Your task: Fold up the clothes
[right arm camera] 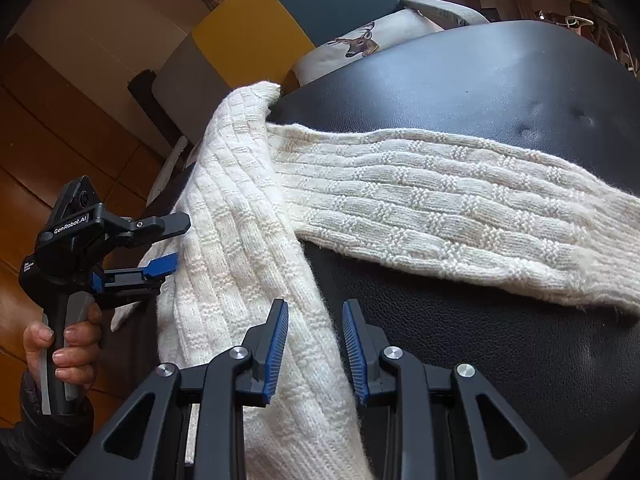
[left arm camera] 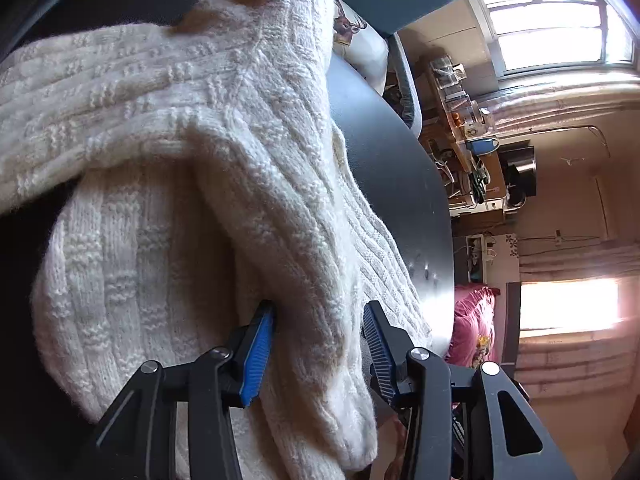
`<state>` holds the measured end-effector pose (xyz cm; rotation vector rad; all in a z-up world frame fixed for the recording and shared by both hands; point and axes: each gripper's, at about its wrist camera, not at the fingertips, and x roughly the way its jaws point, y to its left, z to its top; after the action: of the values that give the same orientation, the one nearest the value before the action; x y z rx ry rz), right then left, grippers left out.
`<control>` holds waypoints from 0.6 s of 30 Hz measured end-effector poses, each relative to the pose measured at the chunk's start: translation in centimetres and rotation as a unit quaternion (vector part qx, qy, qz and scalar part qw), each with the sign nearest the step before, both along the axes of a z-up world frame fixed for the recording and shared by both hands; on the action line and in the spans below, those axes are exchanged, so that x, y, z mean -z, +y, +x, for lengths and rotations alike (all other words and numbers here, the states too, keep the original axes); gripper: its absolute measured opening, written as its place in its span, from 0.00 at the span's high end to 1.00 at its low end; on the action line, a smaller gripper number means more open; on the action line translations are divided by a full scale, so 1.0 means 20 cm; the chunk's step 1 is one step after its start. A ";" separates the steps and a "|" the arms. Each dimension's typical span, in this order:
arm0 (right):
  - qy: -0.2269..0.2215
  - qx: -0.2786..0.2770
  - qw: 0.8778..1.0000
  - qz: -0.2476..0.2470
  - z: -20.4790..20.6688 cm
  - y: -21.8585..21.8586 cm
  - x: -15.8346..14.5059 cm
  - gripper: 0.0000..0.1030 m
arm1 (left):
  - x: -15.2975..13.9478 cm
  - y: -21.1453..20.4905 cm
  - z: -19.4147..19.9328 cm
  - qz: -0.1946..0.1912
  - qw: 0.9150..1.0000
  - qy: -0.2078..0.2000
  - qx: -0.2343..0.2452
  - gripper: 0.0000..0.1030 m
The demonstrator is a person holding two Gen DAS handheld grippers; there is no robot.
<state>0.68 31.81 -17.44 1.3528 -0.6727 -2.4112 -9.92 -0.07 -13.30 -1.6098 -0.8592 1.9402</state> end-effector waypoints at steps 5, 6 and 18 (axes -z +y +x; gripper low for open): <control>0.041 0.007 0.998 0.049 -0.03 0.01 -0.09 0.72 | -0.03 0.01 0.02 0.006 0.999 0.033 -0.012 0.89; 0.054 0.007 0.996 0.064 -0.04 0.02 -0.11 0.72 | -0.05 -0.02 0.03 0.014 0.999 0.042 -0.020 0.89; -0.008 -0.067 0.970 0.234 -0.47 -0.21 0.02 0.72 | -0.32 -0.54 0.10 0.017 0.988 0.116 -0.097 0.89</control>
<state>-8.70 27.64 -17.75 1.5274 -0.0005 -2.5434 -8.00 -10.85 -6.91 -1.2890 -0.9752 2.1819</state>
